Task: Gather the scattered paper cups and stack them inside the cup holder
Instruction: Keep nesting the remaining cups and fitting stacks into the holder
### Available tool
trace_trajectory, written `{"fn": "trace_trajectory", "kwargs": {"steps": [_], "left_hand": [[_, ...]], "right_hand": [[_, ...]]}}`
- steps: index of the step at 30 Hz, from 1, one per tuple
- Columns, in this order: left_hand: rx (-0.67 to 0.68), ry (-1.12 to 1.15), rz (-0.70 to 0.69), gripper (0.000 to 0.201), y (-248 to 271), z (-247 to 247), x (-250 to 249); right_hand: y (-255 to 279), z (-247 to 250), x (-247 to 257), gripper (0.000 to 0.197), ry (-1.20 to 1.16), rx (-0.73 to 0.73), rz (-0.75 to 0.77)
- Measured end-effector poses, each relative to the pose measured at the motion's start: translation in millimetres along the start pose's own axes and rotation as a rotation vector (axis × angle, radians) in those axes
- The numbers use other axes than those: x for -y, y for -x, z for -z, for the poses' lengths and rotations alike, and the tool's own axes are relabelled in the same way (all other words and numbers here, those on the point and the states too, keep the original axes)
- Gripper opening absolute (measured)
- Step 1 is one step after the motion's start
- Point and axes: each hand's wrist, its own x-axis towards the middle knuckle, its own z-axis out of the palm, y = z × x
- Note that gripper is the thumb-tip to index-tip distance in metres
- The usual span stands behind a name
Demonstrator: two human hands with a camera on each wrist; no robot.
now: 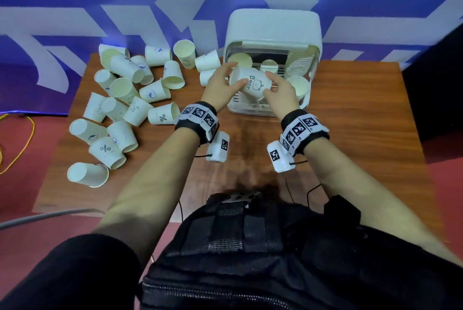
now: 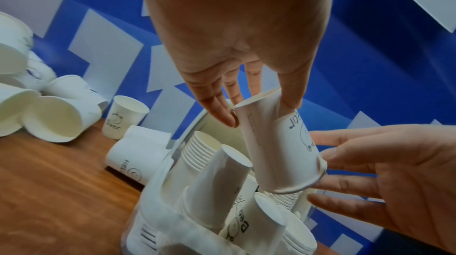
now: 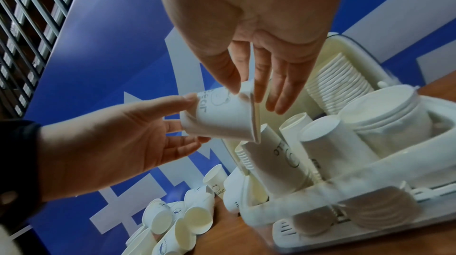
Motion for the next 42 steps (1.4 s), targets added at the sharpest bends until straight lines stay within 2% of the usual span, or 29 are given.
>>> {"fn": "trace_trajectory", "kwargs": {"steps": [10, 16, 21, 28, 32, 39, 42], "left_hand": [[0.153, -0.277, -0.169, 0.058, -30, -47, -25], [0.15, -0.387, -0.256, 0.057, -38, -58, -19], [0.132, -0.473, -0.34, 0.057, -40, -62, -6], [0.126, -0.522, -0.362, 0.056, -51, -68, 2], [0.144, -0.546, -0.393, 0.056, -55, -70, 4], [0.242, -0.676, -0.405, 0.058, -58, -79, 9], [0.213, -0.726, -0.434, 0.062, -59, -84, 11]], "right_hand": [[-11, 43, -36, 0.052, 0.046, 0.006, -0.078], [-21, 39, -51, 0.049, 0.022, 0.054, -0.096], [-35, 26, -60, 0.053, 0.008, 0.101, -0.117], [-43, 23, -70, 0.054, 0.095, 0.037, -0.069], [-44, 24, -75, 0.047, 0.081, -0.003, -0.094], [-46, 20, -81, 0.048, 0.109, 0.052, -0.09], [-47, 18, -84, 0.047, 0.108, 0.03, -0.078]]}}
